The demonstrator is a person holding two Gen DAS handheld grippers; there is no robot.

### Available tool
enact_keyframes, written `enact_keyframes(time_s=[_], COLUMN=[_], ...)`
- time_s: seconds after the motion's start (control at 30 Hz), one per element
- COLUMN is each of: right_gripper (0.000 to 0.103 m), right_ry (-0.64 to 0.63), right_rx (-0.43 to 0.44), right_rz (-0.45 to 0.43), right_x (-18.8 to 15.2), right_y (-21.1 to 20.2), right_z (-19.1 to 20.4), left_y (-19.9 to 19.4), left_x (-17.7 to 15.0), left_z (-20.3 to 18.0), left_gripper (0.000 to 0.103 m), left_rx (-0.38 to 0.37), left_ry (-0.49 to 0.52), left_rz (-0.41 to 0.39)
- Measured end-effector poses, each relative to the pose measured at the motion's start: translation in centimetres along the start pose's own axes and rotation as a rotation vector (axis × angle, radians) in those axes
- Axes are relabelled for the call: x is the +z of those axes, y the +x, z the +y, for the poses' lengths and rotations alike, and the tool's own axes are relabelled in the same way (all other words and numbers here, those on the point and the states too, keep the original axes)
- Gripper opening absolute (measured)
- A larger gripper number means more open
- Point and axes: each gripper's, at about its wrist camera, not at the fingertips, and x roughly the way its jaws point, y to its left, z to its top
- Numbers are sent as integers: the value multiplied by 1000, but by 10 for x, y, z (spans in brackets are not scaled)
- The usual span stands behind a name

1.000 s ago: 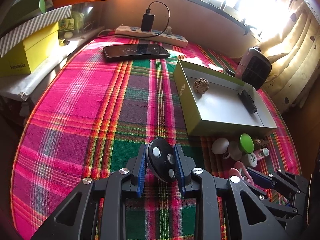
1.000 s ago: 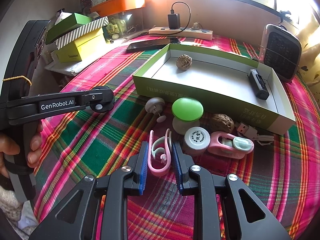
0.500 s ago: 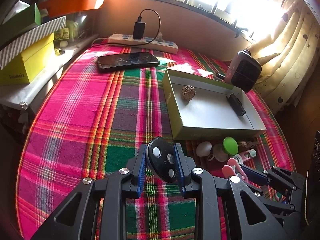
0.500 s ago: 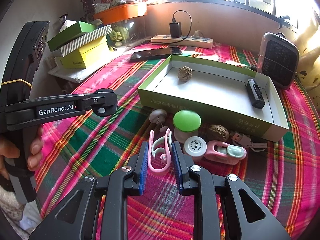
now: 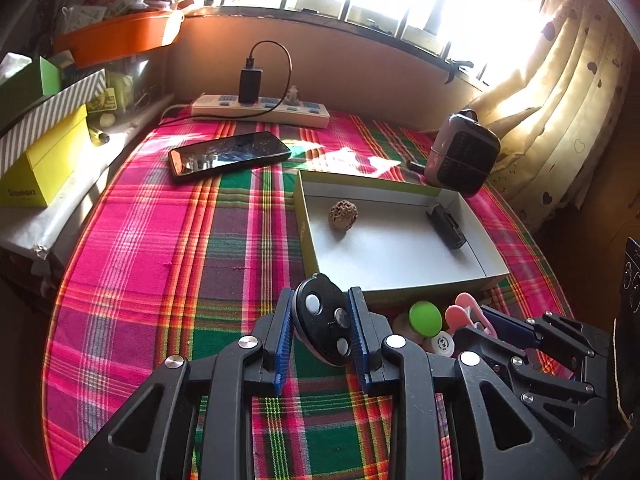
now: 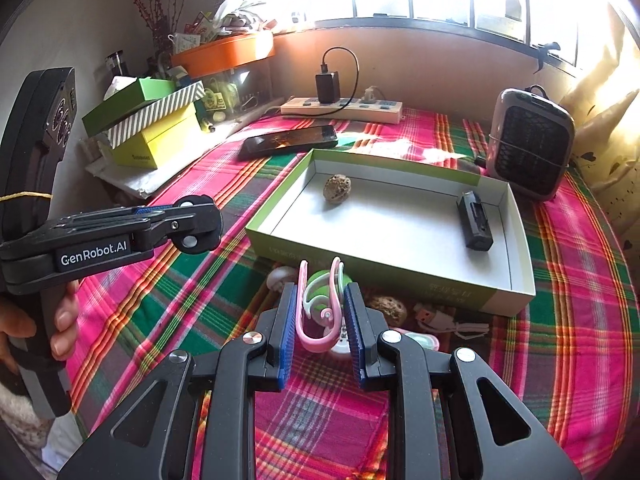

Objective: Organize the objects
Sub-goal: 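Carry the pink clip with the right gripper while the left gripper carries the fob into the box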

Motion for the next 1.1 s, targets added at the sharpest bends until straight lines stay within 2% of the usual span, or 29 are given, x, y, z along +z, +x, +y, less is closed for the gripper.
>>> enact_keyframes(time_s=[0.57, 1.1], right_gripper=[24, 24], right_ry=[44, 91], right_rx=[-15, -19], right_rz=[0, 83], right_x=[43, 71], right_y=[18, 77], right_z=[-42, -79], left_y=[31, 79], left_x=[24, 40], left_z=[-25, -37], left_gripper=[24, 24], left_rx=[-23, -24], left_ry=[43, 72], left_rz=[28, 86])
